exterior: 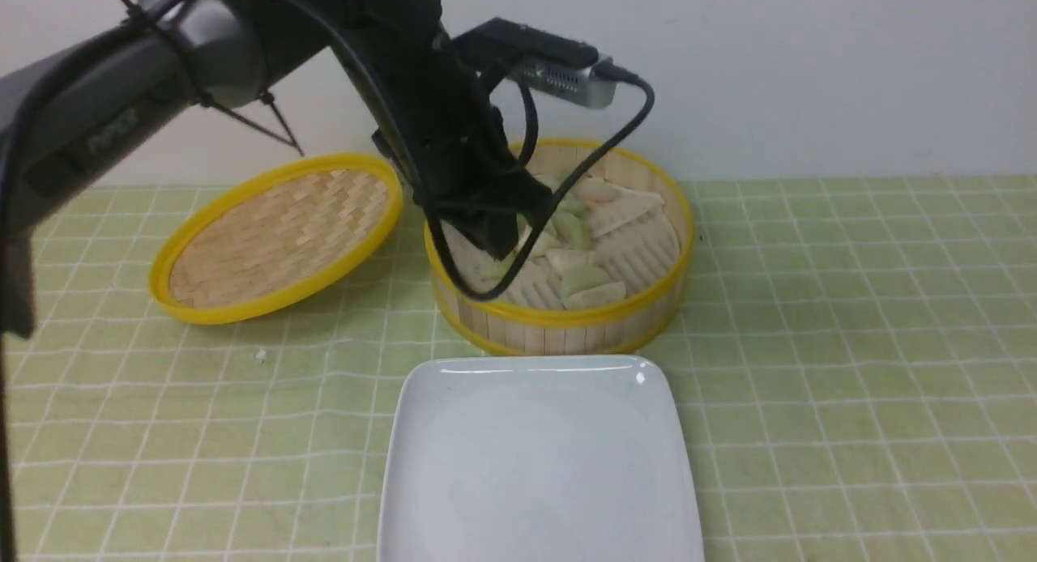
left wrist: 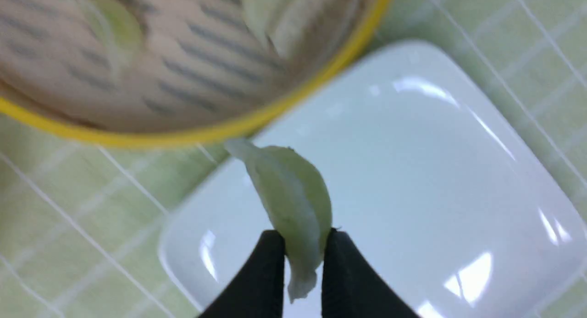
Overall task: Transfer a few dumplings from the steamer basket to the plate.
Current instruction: Use the left arm to put the dumpling into the plate
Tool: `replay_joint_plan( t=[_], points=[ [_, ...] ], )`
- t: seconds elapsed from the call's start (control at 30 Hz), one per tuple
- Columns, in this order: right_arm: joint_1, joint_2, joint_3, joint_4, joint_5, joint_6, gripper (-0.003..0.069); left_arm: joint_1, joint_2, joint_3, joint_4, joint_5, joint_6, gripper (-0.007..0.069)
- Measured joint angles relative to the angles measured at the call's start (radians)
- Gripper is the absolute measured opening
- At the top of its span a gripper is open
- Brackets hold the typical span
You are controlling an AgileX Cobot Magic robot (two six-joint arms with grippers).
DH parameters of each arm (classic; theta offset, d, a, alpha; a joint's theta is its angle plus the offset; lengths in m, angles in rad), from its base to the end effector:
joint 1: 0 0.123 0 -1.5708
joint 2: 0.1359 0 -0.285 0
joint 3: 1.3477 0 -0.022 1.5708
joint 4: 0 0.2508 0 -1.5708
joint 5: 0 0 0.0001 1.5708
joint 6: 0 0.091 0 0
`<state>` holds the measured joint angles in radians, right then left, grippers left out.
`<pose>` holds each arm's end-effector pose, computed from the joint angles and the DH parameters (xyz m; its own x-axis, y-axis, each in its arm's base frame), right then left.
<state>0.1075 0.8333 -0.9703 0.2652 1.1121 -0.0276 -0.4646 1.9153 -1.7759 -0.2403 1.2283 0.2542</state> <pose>0.1320 0.0358 0.3673 -0.7824 0.0055 -0.6228 -0.1831 0.9537 0.2384 0.3569 -0.2017 0.2999 -0.7566 0.5659 -0.3275 0.6348 0.7559 -0.1605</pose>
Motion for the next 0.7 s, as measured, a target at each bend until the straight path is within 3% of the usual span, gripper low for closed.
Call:
replay_joint_plan(
  t=[0.2,0.37,0.57,0.63,0.7],
  points=[
    [0.0,0.0,0.0,0.001,-0.011,-0.013,-0.0015,-0.059,-0.068,0.322,-0.064,-0.035,0.002,0.0078],
    [0.0,0.019,-0.007,0.007,-0.028,-0.014,-0.0015,-0.08,-0.028,0.38,-0.069,-0.107,0.002,0.0113],
    [0.004,0.215,-0.163,0.078,0.002,-0.103,-0.0015,-0.082,-0.006,0.376,-0.069,-0.117,0.002,0.0377],
    [0.023,0.313,-0.242,0.114,0.012,-0.15,-0.0015,-0.082,-0.006,0.358,-0.067,-0.101,0.002,0.044],
    [0.063,0.399,-0.309,0.138,0.019,-0.189,-0.0015,-0.082,-0.009,0.341,-0.063,-0.074,-0.001,0.0446]
  ],
)
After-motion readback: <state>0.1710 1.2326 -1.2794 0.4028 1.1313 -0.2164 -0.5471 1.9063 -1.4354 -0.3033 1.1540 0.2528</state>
